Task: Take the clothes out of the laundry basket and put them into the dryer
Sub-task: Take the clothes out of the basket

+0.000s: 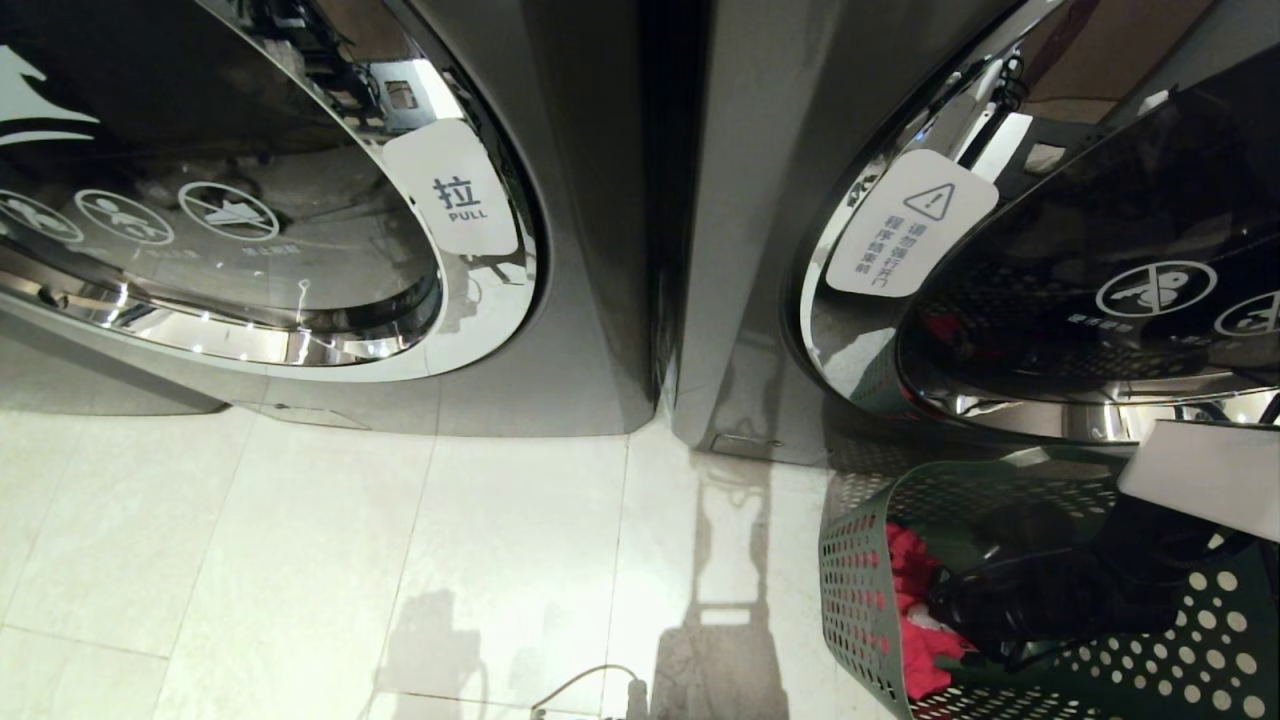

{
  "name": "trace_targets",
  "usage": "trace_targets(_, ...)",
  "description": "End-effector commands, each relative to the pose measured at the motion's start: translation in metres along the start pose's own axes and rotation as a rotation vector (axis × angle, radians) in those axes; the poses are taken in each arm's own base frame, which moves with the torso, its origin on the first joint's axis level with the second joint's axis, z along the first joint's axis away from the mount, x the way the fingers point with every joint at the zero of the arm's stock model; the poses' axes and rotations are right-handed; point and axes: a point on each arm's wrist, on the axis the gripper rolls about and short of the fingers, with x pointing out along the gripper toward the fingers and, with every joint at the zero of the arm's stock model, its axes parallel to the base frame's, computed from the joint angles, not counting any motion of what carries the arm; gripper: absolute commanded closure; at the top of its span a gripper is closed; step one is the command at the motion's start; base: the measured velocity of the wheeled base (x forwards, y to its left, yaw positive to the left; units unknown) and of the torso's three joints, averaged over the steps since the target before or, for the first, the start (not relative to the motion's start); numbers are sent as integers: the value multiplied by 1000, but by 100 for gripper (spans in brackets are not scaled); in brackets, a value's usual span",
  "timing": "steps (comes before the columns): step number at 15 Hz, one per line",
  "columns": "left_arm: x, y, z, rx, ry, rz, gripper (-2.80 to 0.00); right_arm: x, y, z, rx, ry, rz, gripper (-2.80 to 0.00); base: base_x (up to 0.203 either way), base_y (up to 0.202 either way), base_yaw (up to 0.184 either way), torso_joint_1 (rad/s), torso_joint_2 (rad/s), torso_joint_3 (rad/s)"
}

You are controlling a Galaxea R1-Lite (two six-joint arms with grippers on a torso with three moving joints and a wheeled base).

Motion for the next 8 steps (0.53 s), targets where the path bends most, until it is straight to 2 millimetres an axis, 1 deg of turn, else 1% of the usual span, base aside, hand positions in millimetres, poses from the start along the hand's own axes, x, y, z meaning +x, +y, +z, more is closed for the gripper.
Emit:
trace_targets(1, 2, 0, -9, 0, 29, 1, 0, -8, 2, -1, 7, -5, 5, 0, 0, 0, 0, 0, 0, 0)
trace_targets(2, 2, 0, -9, 0, 29, 1, 0, -14, 4, 0, 12, -20, 12, 0, 0, 0, 0, 0, 0, 0)
trace_targets(4, 2, 0, -9, 0, 29, 1, 0, -20, 5, 13, 54, -88, 45, 0, 0, 0, 0, 0, 0, 0)
trace_targets(5, 2, 0, -9, 0, 29, 1, 0, -20, 4, 23, 63, -127, 61, 0, 0, 0, 0, 0, 0, 0)
trace_targets(8, 2, 0, -9, 0, 29, 1, 0, -13, -2, 31, 22, -150, 58, 0, 0, 0, 0, 0, 0, 0)
